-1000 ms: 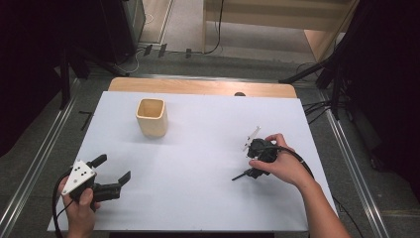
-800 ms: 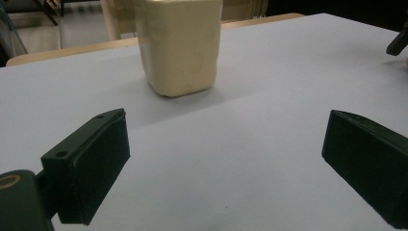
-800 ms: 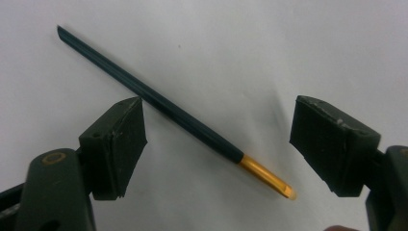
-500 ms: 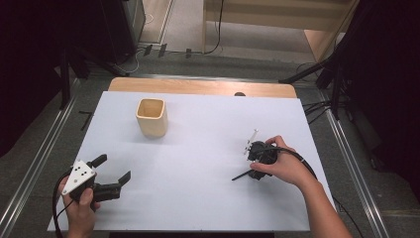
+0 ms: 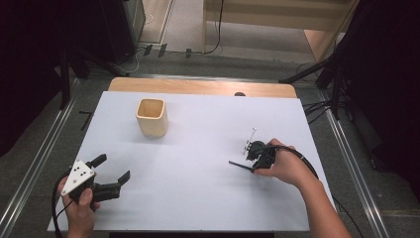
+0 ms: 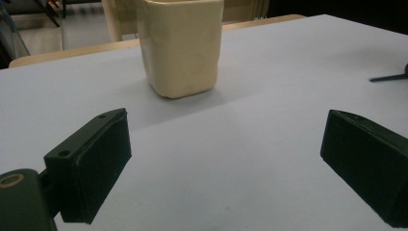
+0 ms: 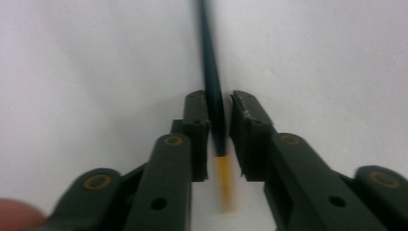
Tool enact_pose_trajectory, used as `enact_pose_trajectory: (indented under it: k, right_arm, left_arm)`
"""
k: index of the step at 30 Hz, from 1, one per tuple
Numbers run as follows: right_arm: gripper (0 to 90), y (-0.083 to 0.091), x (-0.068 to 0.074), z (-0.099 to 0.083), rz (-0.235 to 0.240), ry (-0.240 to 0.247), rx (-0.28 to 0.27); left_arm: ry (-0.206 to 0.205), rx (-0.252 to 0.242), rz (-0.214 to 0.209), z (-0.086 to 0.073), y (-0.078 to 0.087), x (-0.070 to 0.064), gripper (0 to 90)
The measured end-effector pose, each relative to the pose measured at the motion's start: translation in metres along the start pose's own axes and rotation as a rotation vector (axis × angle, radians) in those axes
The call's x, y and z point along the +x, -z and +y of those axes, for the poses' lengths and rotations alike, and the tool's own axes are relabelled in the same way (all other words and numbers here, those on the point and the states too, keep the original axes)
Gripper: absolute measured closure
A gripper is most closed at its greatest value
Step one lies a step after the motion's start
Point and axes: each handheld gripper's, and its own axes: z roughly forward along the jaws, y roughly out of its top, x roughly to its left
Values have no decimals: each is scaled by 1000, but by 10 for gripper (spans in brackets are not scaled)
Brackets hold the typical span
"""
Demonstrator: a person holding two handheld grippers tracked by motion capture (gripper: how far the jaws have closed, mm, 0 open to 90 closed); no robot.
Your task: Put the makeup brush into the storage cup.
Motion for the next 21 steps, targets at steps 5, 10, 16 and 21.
enact_pose_trajectory:
  k: [5, 10, 16, 21]
  right_arm:
    - [847, 0, 4, 7, -26, -40, 48]
    - [849, 0, 8, 2, -43, -86, 10]
    - [850, 2, 4, -8, -38, -160, -61]
    - [850, 17, 4, -15, -74, -228, -186]
  left_arm:
    - [0, 0, -4, 0, -1, -1, 48]
    - [15, 1, -18, 1, -3, -2, 48]
    - [24, 4, -34, 2, -9, -7, 49]
    - [7, 2, -42, 7, -15, -15, 49]
